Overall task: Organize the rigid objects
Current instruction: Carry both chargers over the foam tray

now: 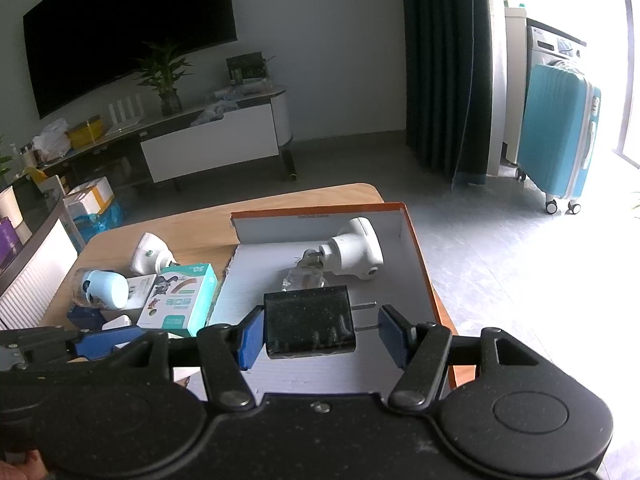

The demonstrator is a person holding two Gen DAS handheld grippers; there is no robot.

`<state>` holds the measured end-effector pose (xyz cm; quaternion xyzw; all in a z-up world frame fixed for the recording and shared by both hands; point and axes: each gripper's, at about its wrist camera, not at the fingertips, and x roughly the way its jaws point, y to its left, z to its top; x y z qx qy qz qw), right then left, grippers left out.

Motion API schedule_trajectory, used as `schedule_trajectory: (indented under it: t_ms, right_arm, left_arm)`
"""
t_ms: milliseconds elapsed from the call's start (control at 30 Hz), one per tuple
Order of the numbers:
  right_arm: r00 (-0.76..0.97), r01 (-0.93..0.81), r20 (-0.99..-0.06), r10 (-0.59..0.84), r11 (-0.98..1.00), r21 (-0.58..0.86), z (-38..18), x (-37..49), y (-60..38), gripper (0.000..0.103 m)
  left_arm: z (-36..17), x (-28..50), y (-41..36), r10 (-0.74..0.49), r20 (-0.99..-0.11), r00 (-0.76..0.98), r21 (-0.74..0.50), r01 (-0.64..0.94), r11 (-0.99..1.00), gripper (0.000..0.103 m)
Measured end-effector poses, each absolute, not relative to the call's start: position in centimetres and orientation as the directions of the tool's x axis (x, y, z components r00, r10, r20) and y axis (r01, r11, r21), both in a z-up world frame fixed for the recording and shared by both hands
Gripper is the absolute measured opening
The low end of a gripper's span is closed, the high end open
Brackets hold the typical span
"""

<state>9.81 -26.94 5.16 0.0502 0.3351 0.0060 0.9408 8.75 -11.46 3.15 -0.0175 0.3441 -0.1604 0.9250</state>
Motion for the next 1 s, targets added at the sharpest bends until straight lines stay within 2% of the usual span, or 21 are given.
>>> schedule_trajectory:
  t_ms: [1000]
  right_arm:
    - [0.763,0.041,-0.646,0.024,0.995,0.086,4.2,11.1,-27.6,0.073]
  left_arm:
    - [2.2,9.5,-12.4,-0.319,-0.645,0.695,-0.144,0.299,0.943,0.041]
